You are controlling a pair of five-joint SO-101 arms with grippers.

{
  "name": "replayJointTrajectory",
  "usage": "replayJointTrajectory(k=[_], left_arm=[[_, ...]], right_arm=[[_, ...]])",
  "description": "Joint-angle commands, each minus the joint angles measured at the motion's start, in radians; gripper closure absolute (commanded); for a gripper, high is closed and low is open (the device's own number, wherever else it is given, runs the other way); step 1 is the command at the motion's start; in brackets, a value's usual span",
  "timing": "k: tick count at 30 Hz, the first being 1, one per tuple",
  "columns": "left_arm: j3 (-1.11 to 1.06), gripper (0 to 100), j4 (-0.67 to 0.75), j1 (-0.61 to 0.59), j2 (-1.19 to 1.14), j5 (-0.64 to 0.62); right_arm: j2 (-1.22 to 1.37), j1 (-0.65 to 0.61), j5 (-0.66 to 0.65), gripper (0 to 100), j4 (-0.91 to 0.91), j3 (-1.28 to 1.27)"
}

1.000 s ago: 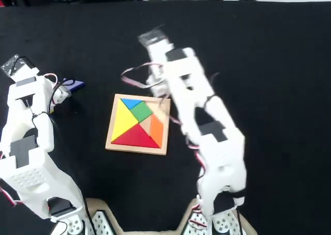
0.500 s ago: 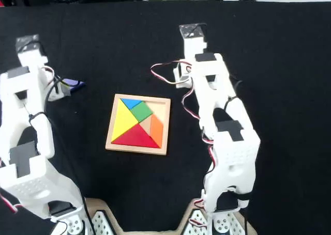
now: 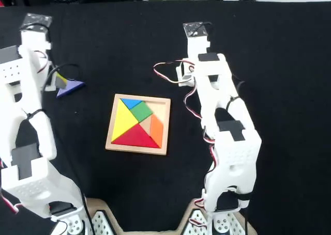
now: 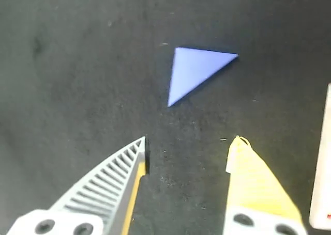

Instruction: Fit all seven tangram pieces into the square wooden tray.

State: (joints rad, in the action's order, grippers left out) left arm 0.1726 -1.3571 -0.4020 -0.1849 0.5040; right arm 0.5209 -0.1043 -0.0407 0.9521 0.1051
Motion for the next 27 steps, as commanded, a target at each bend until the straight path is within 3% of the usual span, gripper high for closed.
replayJointTrajectory(k=[1,10,15,22,27], left_arm=[[0.061,75,0.012,0.031,0.026,0.152],[0.269,75,0.068,0.024,-0.236,0.158],[0.481,75,0.000,0.022,-0.385,0.169],[0.799,75,-0.192,0.050,-0.551,0.456],[0.937,74,-0.224,0.050,-0.657,0.535]], right_arm=[[-0.067,0.015,0.006,98.8,-0.017,0.002],[-0.067,0.026,0.006,98.7,-0.023,0.002],[-0.067,0.043,0.006,98.7,-0.060,0.002],[-0.065,0.049,0.006,98.7,-0.075,0.001],[-0.065,0.046,-0.040,98.7,-0.126,-0.035]])
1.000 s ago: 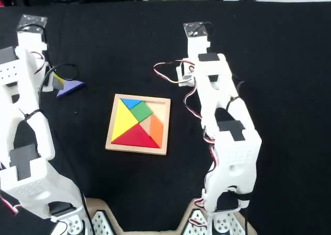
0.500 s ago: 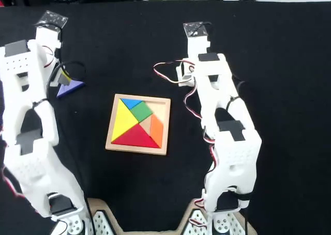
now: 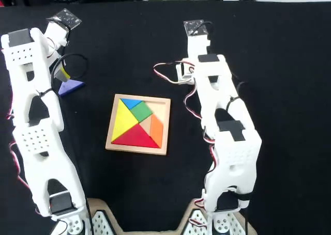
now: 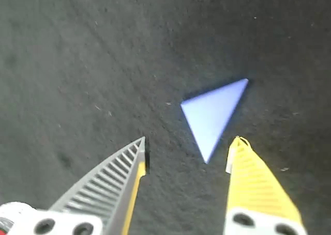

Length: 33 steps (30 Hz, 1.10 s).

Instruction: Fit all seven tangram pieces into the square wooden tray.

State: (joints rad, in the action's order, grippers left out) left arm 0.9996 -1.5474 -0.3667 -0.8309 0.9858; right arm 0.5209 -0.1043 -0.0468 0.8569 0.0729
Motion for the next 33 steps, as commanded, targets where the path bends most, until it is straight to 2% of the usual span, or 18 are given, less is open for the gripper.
replayJointTrajectory(k=[1,4,6,15,20,24,33], left_arm=[[0.125,74,-0.069,0.018,-0.026,0.094],[0.171,75,-0.146,0.027,-0.061,0.218],[0.197,75,-0.149,0.030,-0.084,0.256],[0.268,74,-0.146,0.071,-0.161,0.281],[0.266,74,-0.132,0.073,-0.227,0.339],[0.266,74,-0.026,0.061,-0.276,0.307],[0.268,74,-0.012,0.051,-0.281,0.304]], right_arm=[[-0.065,0.044,-0.041,98.7,-0.037,-0.005],[-0.065,0.038,-0.048,98.7,-0.041,-0.010],[-0.065,0.037,-0.049,98.7,-0.040,-0.010],[-0.065,0.041,-0.051,98.7,-0.040,-0.012],[-0.065,0.041,-0.051,98.7,-0.041,-0.010],[-0.065,0.041,-0.051,98.7,-0.041,-0.010],[-0.065,0.038,-0.051,98.7,-0.041,-0.010]])
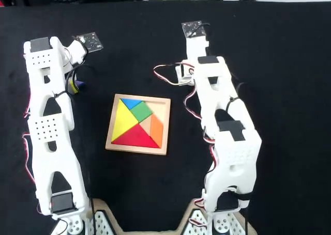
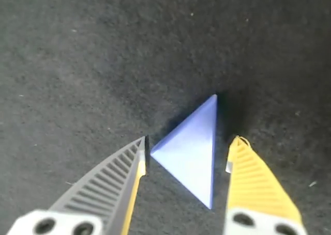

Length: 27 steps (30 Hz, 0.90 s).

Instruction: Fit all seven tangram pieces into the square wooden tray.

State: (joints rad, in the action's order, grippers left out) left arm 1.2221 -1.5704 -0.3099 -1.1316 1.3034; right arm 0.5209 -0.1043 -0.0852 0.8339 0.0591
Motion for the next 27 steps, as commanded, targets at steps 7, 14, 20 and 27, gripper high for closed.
replayJointTrajectory(k=[7,14,20,27], left_arm=[[0.114,66,0.003,-0.035,0.008,-0.015],[0.087,67,0.011,-0.070,0.008,0.071],[0.093,67,0.035,-0.073,-0.031,0.094],[0.093,67,0.040,-0.042,-0.084,0.109]], right_arm=[[-0.033,0.037,-0.014,98.7,-0.015,0.025],[-0.028,0.037,-0.041,98.7,-0.012,0.028],[-0.028,0.035,-0.048,98.7,-0.012,0.028],[-0.028,0.035,-0.048,98.7,-0.012,0.027]])
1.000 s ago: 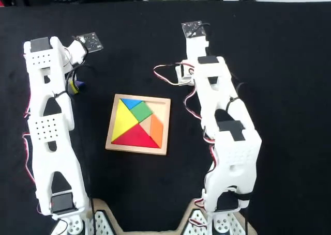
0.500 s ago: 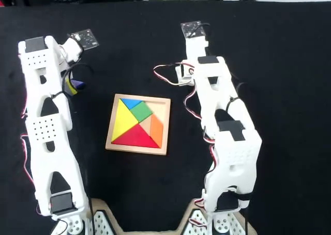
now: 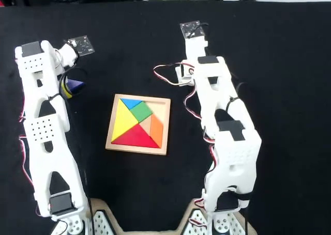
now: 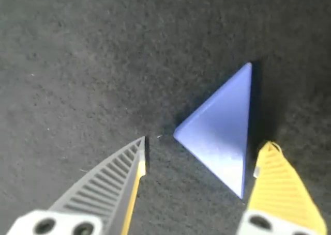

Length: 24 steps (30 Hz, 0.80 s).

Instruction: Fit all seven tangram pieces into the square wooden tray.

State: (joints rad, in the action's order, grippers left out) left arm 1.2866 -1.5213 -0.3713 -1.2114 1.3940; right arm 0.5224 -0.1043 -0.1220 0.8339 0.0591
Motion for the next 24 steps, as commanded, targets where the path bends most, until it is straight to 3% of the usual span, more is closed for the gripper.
replayJointTrajectory(k=[1,5,11,18,24], left_arm=[[0.028,67,-0.009,0.021,-0.005,0.020],[0.021,69,-0.020,0.018,-0.006,0.020],[0.021,87,-0.032,0.038,-0.006,0.012],[0.021,88,-0.035,0.050,0.003,-0.060],[0.154,88,-0.209,0.084,0.003,-0.072]], right_arm=[[-0.030,0.035,-0.011,98.7,-0.012,0.027],[-0.030,0.035,-0.011,98.7,-0.012,0.028],[-0.030,0.035,-0.011,98.7,-0.012,0.028],[-0.030,0.035,-0.011,98.7,-0.012,0.030],[-0.030,0.035,-0.011,98.7,-0.012,0.031]])
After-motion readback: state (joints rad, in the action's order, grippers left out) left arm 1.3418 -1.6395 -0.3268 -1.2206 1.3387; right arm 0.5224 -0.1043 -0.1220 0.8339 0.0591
